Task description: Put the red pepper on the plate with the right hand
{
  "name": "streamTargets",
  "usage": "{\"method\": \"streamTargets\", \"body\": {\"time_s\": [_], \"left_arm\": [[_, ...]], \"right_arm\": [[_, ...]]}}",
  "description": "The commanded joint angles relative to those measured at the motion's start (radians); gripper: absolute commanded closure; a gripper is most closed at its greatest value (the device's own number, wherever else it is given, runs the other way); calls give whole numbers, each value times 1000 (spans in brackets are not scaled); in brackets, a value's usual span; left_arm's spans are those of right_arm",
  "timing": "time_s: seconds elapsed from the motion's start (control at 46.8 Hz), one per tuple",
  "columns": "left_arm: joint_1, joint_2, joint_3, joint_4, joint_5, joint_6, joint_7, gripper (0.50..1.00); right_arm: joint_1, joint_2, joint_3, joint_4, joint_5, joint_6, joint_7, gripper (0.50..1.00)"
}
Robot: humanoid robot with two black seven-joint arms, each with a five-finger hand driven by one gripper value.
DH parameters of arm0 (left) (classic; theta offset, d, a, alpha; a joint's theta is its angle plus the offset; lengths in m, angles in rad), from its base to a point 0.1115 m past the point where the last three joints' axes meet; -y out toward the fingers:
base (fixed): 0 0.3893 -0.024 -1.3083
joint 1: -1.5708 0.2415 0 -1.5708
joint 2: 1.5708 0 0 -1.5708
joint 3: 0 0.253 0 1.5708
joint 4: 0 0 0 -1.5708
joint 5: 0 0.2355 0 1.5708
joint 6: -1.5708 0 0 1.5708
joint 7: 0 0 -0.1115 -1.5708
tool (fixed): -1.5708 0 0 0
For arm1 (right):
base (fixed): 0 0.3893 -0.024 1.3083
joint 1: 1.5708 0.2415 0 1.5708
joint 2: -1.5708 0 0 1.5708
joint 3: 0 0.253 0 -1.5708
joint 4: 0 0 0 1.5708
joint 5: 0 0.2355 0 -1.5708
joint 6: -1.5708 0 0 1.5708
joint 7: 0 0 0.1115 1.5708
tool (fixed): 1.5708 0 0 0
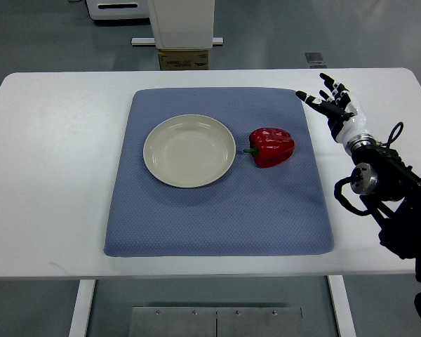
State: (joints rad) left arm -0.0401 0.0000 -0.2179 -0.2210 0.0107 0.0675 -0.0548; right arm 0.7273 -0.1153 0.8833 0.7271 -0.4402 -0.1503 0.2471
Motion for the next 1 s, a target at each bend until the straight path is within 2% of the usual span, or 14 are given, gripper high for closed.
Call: {"method": "streamTargets", "body": {"time_s": [0.0,0.342,0.684,0.855,0.983], "left_arm": [[0,0,0,0,0,0,0,500],[0,0,0,0,0,0,0,500],[0,0,0,0,0,0,1,500],[0,0,0,0,0,0,0,500],[0,0,0,0,0,0,0,500]], "right_arm": [[-2,0,-1,0,0,0,1,500],[3,-40,-86,6,-2,8,3,500],[57,-107,-161,28,-8,104,6,500],[102,-199,-314,75,-14,149,87,500],[130,-253,-383,121,-34,172,115,500]]}}
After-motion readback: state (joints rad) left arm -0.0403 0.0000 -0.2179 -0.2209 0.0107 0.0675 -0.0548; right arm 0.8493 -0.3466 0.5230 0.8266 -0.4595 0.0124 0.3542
